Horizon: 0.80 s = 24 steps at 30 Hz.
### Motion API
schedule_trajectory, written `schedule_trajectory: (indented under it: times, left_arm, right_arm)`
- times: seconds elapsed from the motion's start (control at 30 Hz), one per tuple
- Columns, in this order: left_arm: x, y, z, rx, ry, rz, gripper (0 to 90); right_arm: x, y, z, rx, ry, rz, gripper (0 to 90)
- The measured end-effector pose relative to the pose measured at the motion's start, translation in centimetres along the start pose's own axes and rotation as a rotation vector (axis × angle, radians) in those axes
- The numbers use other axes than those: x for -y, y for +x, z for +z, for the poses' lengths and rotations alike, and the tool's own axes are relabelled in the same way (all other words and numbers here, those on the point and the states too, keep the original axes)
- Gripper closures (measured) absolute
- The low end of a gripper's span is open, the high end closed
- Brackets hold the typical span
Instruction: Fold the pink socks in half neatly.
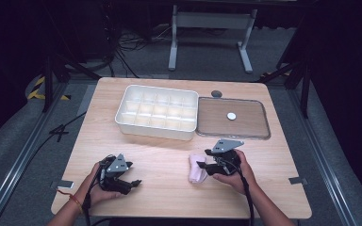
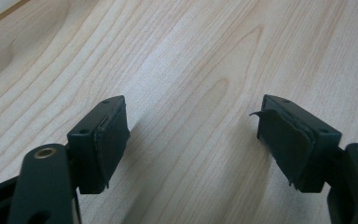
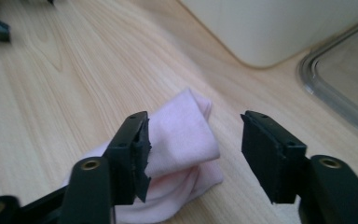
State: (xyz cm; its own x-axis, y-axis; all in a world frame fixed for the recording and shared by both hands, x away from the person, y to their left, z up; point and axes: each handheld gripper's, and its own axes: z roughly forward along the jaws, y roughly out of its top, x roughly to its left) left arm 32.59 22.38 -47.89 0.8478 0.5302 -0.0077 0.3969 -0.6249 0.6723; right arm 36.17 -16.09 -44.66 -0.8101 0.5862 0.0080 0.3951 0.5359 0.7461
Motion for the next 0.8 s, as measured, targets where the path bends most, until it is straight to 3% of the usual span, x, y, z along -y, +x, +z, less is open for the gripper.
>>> schedule_trajectory:
  times: [0.1,0.33,0.43,0.57,0.67,0.8]
  left_arm:
    - [0.1,0.0,0.0,-0.008,-0.01,-0.013,21.2]
    - [0.3,-0.1,0.1,-0.021,-0.023,-0.017,19.7]
    - [0.3,-0.2,0.1,-0.023,-0.023,-0.014,19.4]
    - [0.2,-0.5,0.1,-0.031,-0.03,0.005,19.3]
    - [0.1,-0.5,0.3,-0.025,-0.033,0.016,18.0]
    - [-0.1,-0.7,0.6,-0.004,-0.033,0.011,17.6]
  right_arm:
    - [0.5,-0.3,1.0,-0.011,0.042,0.011,38.1]
    - [0.9,-1.1,1.6,-0.049,0.057,0.05,35.5]
    - [1.3,-1.8,2.1,-0.1,0.063,0.102,33.9]
    - [1.5,-2.2,2.3,-0.148,0.071,0.126,34.2]
    - [1.5,-2.2,2.3,-0.163,0.077,0.109,35.2]
    - [1.4,-2.2,2.5,-0.231,0.078,0.099,48.6]
